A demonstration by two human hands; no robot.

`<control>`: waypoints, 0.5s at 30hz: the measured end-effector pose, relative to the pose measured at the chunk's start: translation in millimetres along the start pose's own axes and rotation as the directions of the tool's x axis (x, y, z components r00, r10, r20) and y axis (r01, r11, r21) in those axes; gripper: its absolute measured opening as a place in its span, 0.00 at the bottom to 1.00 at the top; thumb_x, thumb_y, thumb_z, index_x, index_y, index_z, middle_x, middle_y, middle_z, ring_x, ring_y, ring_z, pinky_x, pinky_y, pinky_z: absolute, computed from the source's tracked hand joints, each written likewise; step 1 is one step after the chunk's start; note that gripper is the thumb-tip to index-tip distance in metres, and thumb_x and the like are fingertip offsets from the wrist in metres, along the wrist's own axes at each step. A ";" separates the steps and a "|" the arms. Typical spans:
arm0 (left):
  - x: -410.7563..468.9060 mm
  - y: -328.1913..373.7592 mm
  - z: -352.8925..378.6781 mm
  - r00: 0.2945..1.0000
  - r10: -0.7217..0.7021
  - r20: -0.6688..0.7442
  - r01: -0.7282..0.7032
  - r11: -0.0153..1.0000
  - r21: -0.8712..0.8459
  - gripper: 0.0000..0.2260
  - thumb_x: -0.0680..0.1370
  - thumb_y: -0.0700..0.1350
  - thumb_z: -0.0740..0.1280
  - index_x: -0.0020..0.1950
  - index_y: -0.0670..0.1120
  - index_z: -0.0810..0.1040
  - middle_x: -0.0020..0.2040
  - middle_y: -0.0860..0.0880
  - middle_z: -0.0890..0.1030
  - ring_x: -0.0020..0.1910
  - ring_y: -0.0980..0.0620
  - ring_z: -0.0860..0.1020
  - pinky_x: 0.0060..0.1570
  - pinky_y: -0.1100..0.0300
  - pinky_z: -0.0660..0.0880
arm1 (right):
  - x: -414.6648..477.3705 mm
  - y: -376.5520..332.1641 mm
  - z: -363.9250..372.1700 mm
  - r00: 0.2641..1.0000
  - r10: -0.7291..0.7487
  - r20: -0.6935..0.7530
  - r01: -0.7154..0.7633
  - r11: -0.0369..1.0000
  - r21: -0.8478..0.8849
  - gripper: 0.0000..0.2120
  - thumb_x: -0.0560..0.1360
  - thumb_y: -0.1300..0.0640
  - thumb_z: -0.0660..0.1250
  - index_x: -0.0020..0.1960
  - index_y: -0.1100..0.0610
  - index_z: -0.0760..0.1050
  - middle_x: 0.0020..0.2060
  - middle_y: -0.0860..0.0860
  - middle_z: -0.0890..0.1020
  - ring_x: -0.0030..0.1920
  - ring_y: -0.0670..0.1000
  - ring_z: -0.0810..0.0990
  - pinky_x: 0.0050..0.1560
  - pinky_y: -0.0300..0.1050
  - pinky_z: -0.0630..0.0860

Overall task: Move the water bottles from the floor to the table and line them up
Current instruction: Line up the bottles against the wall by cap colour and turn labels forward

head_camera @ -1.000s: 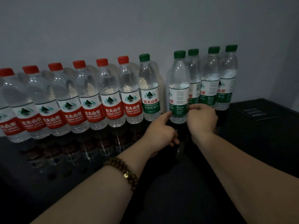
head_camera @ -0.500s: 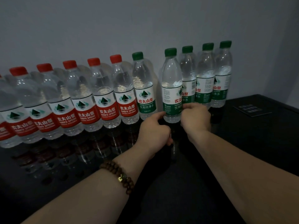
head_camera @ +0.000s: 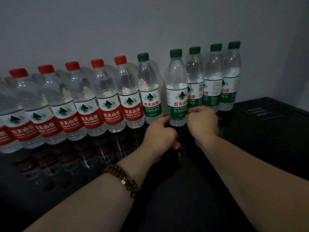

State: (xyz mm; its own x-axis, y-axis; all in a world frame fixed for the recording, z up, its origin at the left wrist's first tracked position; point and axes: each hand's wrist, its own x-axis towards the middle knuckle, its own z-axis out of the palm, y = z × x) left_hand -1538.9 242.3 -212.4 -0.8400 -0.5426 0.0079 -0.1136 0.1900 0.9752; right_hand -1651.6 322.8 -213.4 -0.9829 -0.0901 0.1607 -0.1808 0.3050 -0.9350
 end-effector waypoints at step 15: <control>2.4 -7.5 0.1 0.999 0.010 -0.046 -0.012 1.000 -0.028 0.30 0.73 0.30 0.64 0.75 0.44 0.72 0.66 0.47 0.77 0.26 0.47 0.82 0.27 0.59 0.77 | -0.8 2.2 1.9 0.999 -0.051 -0.006 0.051 0.999 0.004 0.09 0.74 0.56 0.65 0.46 0.48 0.83 0.40 0.41 0.80 0.39 0.43 0.77 0.37 0.42 0.74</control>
State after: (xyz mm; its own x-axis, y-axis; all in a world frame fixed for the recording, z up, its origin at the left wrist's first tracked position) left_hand -1540.0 239.7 -219.8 -0.8157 -0.5778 0.0283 -0.0890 0.1736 0.9808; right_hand -1651.1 321.8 -216.2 -0.9726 -0.1000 0.2097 -0.2303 0.2958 -0.9271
